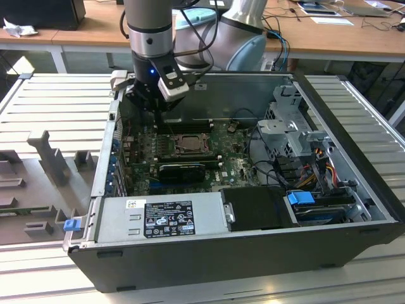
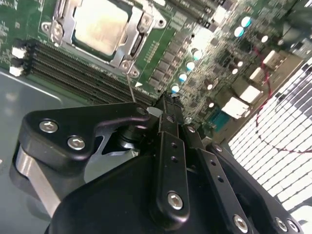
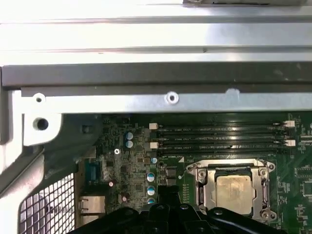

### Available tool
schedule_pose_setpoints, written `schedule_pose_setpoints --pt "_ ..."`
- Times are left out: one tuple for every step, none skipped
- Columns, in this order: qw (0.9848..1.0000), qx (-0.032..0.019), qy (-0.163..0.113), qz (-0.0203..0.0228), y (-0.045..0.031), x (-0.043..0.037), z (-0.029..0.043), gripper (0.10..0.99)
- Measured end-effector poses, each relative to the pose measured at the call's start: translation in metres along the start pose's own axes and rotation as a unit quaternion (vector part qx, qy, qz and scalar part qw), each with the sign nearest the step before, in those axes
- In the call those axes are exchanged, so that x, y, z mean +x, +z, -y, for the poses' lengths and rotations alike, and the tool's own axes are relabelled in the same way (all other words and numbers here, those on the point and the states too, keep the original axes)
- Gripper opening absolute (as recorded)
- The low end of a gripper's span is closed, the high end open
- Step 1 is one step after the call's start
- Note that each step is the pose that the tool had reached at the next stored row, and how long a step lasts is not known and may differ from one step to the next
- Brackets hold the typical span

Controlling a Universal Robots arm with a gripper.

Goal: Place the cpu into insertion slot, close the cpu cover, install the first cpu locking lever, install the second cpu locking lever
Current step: 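Install the first cpu locking lever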

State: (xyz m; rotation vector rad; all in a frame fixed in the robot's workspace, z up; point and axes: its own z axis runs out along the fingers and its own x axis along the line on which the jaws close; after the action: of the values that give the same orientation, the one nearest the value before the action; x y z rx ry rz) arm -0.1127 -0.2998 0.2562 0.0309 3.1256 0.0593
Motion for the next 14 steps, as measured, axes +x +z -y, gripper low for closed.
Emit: schedule_pose_setpoints --pt "1.0 -0.0001 0.0 -0.0001 0.0007 0.0004 -0.0021 0.106" --pt "1.0 -0.0002 0.0 -0.0001 0.0012 0.0006 -0.0039 0.106" --pt "1.0 -0.0003 0.0 -0.0002 0.0019 0.0008 -0.0064 0.106" --pt "1.0 -0.0003 0.0 -0.0002 0.0021 0.0008 -0.0077 0.106" --pt "1.0 -0.0003 0.0 -0.0002 0.0022 0.0008 -0.0085 0.106" --pt "1.0 -0.0003 0.0 -0.0003 0.0023 0.0009 -0.0092 0.106" --pt "1.0 -0.0002 0.0 -0.0003 0.0024 0.0009 -0.0096 0.106" --pt "1.0 0.0002 0.0 -0.0002 0.0024 0.0005 -0.0099 0.106" --pt "1.0 0.0007 0.0 -0.0003 0.0025 -0.0005 -0.0101 0.106" --pt "1.0 0.0009 0.0 -0.0003 0.0025 -0.0015 -0.0101 0.106" --pt "1.0 0.0009 0.0 -0.0002 0.0025 -0.0027 -0.0102 0.106" --pt "1.0 0.001 0.0 -0.0002 0.0026 -0.0058 -0.0102 0.106" --pt "1.0 0.0009 0.0 -0.0002 0.0026 -0.0074 -0.0102 0.106" --pt "1.0 0.001 0.0 -0.0003 0.0026 -0.0097 -0.0103 0.106"
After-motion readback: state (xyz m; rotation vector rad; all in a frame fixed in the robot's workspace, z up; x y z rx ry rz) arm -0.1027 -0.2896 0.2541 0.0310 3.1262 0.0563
